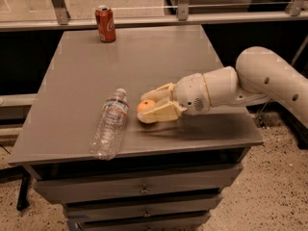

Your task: Move orange near water bottle

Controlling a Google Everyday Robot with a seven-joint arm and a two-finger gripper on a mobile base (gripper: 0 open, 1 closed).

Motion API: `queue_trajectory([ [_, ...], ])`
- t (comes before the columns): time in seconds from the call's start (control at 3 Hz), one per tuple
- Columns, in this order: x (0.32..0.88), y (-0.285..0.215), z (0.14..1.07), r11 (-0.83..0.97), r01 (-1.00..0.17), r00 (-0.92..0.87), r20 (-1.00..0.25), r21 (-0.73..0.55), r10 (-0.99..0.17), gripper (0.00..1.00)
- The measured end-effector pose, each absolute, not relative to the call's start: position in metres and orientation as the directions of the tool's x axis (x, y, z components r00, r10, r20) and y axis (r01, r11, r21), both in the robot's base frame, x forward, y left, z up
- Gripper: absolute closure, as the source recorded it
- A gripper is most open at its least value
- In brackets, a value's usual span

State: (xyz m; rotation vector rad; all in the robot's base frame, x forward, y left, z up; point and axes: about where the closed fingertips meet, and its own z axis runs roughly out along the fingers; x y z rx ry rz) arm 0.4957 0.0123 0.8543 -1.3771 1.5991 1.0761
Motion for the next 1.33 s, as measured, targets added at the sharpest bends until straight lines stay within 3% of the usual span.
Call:
queue_trajectory([
  [0.33,0.494,0.013,0.854,0.068,-0.99,-0.138,-0.924,0.122,-0.356,0.0],
  [1.0,0.5,0.001,0.856,0.102,-0.989,-0.141,-0.921,0.111,-0.364,0.0],
  [1.33,0.525,-0.039,0.864,0.17,-0.984,-0.117,-0.904,0.049,-0.411,0.0],
])
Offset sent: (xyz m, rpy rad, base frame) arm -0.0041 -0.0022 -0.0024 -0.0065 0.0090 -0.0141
